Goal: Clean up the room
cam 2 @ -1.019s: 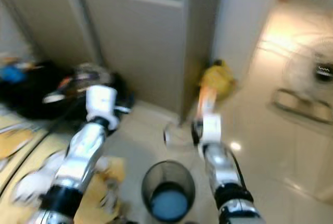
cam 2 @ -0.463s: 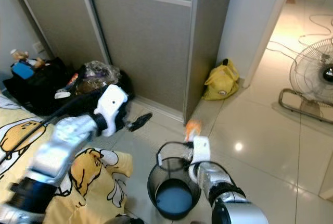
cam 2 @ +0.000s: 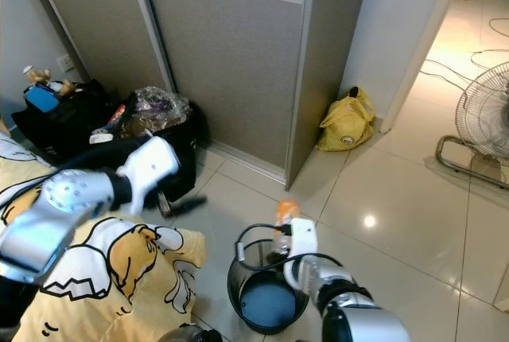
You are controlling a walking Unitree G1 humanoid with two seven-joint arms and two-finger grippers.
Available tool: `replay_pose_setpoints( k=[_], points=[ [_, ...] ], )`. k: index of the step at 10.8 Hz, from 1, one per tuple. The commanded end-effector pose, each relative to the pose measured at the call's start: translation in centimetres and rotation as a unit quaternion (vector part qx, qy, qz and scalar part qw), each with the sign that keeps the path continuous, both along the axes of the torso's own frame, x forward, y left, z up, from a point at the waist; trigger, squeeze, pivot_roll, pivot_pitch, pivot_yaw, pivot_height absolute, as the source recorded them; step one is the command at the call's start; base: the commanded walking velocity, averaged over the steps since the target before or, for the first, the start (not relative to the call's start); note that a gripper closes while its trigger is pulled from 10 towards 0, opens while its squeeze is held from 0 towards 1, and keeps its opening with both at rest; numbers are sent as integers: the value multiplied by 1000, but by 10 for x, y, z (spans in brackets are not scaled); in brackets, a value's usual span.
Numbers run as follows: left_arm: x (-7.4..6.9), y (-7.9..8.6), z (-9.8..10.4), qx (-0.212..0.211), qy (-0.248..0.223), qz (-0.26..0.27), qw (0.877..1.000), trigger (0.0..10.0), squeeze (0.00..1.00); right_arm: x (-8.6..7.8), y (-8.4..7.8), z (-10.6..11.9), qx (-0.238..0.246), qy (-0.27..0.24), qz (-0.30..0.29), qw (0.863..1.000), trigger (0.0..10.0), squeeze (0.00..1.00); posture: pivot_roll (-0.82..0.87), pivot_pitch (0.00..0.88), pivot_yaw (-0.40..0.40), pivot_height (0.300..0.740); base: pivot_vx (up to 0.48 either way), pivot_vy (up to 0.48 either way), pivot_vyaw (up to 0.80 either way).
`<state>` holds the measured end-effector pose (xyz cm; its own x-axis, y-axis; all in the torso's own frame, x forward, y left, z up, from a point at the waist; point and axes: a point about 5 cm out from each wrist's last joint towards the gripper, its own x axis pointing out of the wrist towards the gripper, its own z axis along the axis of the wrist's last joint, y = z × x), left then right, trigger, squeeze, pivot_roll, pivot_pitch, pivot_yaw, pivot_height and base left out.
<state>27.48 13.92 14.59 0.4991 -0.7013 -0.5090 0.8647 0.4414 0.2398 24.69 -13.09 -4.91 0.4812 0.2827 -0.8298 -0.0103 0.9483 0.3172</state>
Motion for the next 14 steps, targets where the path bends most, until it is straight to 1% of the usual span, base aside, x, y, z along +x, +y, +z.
replay_pose_setpoints(
  k=[1, 2, 4, 5, 6, 8, 10, 11, 13, 14],
  points=[
    [-4, 2, 1, 13, 6, -17, 1000, 10000, 0, 0, 6, 1, 20, 5, 13, 1000, 10000, 0, -65, 0, 72, 740, 0, 0, 0],
    [-8, 6, 3, 22, 16, -39, 999, 10000, 0, -1, 4, 0, 2, 3, 17, 1000, 10000, 0, -62, 0, 75, 740, 0, 0, 0],
    [-8, 4, 5, 13, 20, -40, 999, 10000, 0, -3, 0, -2, -4, 11, 9, 1000, 10000, 0, -61, 0, 79, 740, 0, 0, 0],
    [-8, 3, 6, 11, 20, -38, 999, 10000, 0, -4, -4, -2, -10, 14, 4, 1000, 10000, 35, -61, 0, 79, 740, 0, 0, 0],
    [-7, 2, 6, 10, 19, -38, 999, 10000, 0, -4, -7, -3, -19, 14, 5, 1000, 10000, 1000, -61, 0, 78, 740, 0, 0, 0],
    [-5, 0, 6, 8, 17, -33, 999, 10000, 0, -2, -12, -2, -36, 3, 5, 999, 10000, 1000, -62, 0, 74, 740, 0, 0, 0],
    [-5, -2, 6, 5, 16, -32, 999, 10000, 0, -1, -12, -1, -49, -4, 22, 999, 10000, 1000, -62, 0, 72, 740, 0, 0, 0],
    [-4, -5, 5, -20, 21, -17, 999, 10000, 0, 1, -13, 0, -55, -11, 23, 998, 10000, 1000, -67, 0, 72, 740, 0, 0, 0],
    [-1, -15, 6, -89, 26, 13, 996, 10000, 0, 2, -15, 0, -73, -19, 42, 996, 10000, 1000, -70, 0, 65, 740, 0, 0, 0],
    [4, -18, 6, -128, 20, 47, 990, 10000, 0, 5, -22, 2, -126, -41, 73, 988, 10000, 1000, -67, 0, 60, 740, 0, 0, 0]
  ],
)
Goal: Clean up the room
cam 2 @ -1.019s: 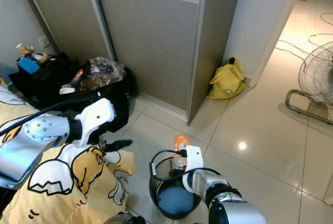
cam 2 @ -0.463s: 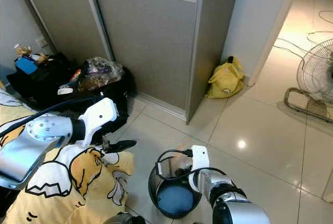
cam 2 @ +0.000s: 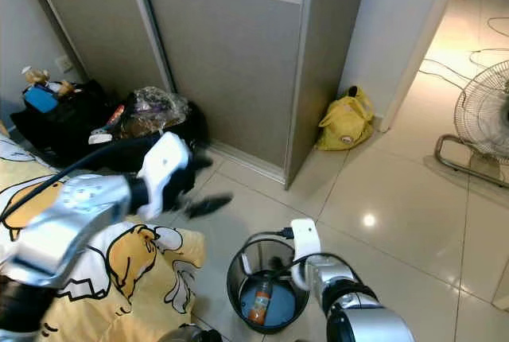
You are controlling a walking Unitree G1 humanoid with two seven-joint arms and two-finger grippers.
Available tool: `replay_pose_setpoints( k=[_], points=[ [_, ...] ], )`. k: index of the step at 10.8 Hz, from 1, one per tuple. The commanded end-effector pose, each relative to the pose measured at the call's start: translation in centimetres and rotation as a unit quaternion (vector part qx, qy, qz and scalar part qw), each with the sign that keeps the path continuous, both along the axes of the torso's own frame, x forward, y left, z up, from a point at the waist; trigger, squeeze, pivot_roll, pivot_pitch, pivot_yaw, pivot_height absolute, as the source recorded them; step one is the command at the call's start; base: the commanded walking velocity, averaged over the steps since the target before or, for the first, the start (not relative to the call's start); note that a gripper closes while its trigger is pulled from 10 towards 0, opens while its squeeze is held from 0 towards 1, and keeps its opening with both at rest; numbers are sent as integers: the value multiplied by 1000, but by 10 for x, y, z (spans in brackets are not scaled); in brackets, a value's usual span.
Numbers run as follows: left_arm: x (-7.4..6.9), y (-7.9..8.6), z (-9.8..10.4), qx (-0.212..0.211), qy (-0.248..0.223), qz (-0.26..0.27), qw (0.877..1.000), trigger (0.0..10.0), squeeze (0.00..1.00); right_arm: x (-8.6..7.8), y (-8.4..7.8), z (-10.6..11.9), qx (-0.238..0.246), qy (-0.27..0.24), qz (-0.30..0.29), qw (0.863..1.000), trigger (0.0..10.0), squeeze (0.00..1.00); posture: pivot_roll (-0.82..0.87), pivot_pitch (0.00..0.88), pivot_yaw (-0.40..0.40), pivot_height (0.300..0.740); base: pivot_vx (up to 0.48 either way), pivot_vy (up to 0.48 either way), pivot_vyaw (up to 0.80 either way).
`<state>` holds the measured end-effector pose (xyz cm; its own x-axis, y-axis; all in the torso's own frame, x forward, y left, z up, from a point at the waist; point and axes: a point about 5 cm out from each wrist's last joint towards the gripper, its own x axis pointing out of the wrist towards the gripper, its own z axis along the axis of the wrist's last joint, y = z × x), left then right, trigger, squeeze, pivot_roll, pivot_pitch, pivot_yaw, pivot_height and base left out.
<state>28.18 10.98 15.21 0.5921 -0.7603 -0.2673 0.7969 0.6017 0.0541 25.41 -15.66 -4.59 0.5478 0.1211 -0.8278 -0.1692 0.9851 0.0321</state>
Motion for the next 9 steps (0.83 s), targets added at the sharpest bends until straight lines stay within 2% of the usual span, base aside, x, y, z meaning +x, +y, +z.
replay_pose_setpoints(
  k=[1, 2, 3, 4, 5, 6, 7, 8, 9],
  points=[
    [14, 15, 0, -56, -21, 128, 990, 10000, 0, 22, -2, 18, -27, -100, 4, 995, 10000, 0, -75, 0, 53, 740, 0, 0, 0],
    [18, 24, -7, -97, -45, 226, 968, 10000, 0, 39, -11, 44, -57, -245, -18, 968, 10000, 0, -85, 0, 46, 740, 0, 0, 0],
    [12, 26, -21, -129, -24, 257, 958, 10000, 0, 42, -20, 76, -55, -383, -60, 920, 10000, 0, -100, 0, 42, 740, 0, 0, 0],
    [6, 25, -33, -133, -26, 291, 947, 10000, 0, 31, -16, 106, -35, -478, -55, 876, 10000, 0, -119, 0, 39, 740, 0, 0, 0],
    [4, 23, -36, -136, -58, 323, 935, 10000, 0, 18, -16, 130, -24, -538, -51, 841, 10000, 0, -135, 0, 38, 740, 0, 0, 0],
    [2, 22, -33, -129, -96, 331, 930, 10000, 0, 13, -17, 135, -22, -551, -46, 833, 10000, 0, -149, 0, 37, 740, 0, 0, 0],
    [0, 20, -27, -141, -131, 343, 919, 10000, 0, 7, -21, 134, -27, -555, -45, 830, 10000, 0, -165, 0, 40, 740, 0, 0, 0],
    [1, 14, -27, -157, -129, 345, 916, 10000, 0, 5, -28, 131, -37, -539, -57, 840, 10000, 0, -168, 0, 46, 740, 0, 469, 0],
    [1, 11, -30, -145, -133, 343, 918, 10000, 0, 7, -31, 130, -39, -527, -70, 846, 10000, 0, -163, 0, 49, 740, 0, 465, 0]
  ],
)
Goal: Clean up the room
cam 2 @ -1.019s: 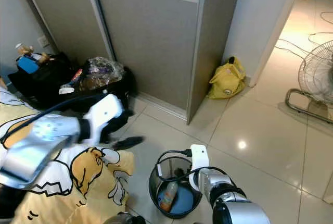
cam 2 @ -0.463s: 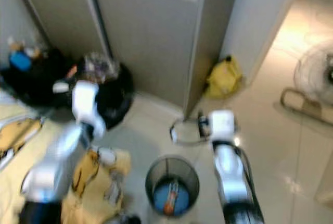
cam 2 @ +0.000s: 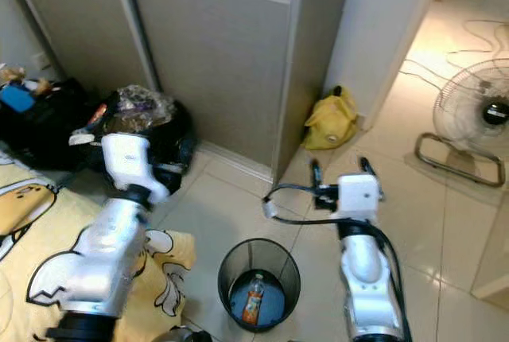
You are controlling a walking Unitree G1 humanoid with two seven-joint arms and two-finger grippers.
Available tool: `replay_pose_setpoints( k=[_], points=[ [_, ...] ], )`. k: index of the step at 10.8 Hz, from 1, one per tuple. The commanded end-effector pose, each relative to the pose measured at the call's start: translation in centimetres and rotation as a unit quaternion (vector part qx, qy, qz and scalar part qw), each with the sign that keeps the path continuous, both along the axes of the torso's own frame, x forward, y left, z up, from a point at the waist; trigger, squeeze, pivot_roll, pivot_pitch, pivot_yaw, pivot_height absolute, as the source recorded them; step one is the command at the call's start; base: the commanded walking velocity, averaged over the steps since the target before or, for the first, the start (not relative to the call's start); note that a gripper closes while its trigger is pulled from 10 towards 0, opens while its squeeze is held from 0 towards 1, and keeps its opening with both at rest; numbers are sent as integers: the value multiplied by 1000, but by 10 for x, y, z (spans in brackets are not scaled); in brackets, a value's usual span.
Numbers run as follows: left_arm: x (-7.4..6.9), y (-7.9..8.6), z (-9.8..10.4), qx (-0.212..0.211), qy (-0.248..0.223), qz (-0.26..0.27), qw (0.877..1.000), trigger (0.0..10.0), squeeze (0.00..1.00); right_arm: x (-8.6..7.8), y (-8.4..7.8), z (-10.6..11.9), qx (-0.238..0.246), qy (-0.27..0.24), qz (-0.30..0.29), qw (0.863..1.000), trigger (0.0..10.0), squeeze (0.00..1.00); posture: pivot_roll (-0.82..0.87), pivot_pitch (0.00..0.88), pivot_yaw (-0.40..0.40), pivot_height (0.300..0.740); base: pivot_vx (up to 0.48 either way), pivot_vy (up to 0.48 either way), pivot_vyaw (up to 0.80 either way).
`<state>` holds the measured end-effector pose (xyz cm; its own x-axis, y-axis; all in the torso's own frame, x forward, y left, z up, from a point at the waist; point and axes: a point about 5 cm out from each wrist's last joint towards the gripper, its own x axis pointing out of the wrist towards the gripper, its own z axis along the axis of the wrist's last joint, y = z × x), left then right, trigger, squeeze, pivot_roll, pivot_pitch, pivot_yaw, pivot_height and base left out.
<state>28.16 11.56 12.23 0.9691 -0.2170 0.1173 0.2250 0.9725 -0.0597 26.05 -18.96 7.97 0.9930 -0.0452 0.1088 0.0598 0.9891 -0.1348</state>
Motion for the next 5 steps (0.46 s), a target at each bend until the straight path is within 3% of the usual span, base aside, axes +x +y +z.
replay_pose_setpoints(
  k=[1, 2, 3, 5],
  points=[
    [-2, 5, -6, 12, 5, 10, 1000, 10000, 0, 2, 3, -1, 9, 5, 1, 1000, 10000, 0, -156, 0, 50, 740, 0, 446, 0],
    [-3, 7, -8, 23, 3, 12, 1000, 10000, 0, 1, 7, -5, 15, 13, 5, 1000, 10000, 0, -145, 0, 52, 740, 0, 424, 769],
    [-1, 9, -7, 24, 3, 14, 1000, 10000, 0, 0, 12, -10, 17, 27, 17, 999, 10000, 0, -135, 0, 50, 740, -307, 371, 744],
    [4, 11, -4, 13, -3, 15, 1000, 10000, 0, 2, 18, -14, 21, 42, 33, 998, 10000, 0, -127, 0, 49, 740, 0, 0, 728]
  ],
)
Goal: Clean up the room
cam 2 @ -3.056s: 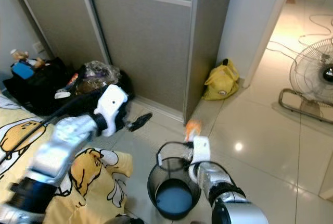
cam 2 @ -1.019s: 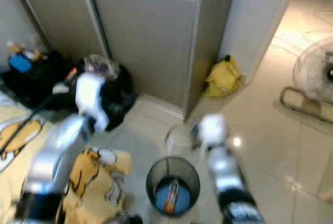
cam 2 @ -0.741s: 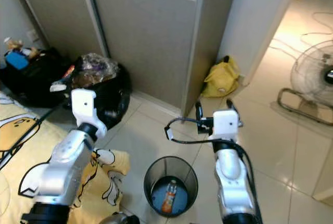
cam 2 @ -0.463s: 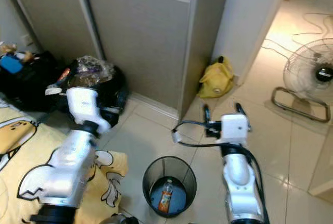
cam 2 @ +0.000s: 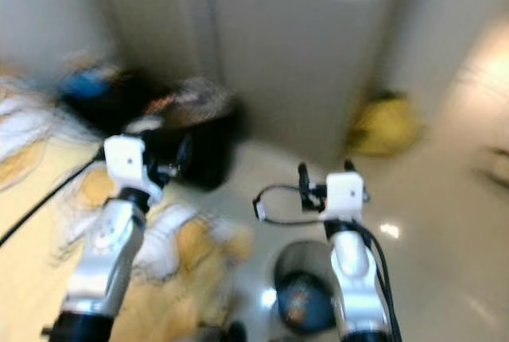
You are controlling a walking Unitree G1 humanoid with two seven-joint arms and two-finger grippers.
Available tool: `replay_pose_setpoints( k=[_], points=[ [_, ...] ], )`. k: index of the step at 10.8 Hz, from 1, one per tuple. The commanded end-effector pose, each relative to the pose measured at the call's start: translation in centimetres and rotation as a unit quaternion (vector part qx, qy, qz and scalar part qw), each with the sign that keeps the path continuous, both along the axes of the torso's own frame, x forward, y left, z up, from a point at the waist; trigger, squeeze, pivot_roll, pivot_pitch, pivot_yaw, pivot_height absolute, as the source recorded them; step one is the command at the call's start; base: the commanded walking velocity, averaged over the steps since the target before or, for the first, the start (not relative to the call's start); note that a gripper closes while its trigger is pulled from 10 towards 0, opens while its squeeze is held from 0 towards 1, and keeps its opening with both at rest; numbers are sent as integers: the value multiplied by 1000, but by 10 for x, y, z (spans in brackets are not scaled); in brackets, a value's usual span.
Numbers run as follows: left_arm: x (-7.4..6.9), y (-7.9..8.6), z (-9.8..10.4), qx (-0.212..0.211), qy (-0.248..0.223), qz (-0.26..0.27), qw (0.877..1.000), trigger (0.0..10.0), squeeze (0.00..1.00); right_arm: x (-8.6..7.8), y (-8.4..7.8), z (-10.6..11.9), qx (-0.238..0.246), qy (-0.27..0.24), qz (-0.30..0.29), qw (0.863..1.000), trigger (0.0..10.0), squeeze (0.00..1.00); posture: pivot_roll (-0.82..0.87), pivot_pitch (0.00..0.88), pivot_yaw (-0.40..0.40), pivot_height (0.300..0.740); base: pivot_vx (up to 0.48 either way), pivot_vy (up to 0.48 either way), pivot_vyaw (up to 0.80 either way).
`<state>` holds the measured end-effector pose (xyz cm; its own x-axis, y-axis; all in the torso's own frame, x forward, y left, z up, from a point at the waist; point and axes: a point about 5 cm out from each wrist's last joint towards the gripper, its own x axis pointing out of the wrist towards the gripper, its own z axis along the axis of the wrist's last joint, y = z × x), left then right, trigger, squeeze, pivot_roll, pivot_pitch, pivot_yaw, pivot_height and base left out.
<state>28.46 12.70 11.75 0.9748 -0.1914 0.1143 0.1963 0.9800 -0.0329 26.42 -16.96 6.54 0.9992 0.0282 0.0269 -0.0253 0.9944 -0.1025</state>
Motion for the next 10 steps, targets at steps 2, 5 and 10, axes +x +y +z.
replay_pose_setpoints(
  k=[2, 5, 10],
  points=[
    [3, 2, 0, 3, -4, 0, 1000, 10000, 0, 3, 4, 0, 1, 4, 11, 1000, 10000, 0, -130, 0, 50, 740, 0, 0, 688],
    [0, -6, 0, 18, -15, -16, 1000, 10000, 0, 3, 8, 1, 6, 4, 20, 1000, 10000, 0, -140, 0, 59, 740, 0, 0, 708],
    [-1, 0, -10, 9, 11, 7, 1000, 10000, 0, 2, 3, -3, 20, 21, 15, 999, 10000, 0, -146, 0, 61, 740, 0, -382, 686]
  ],
)
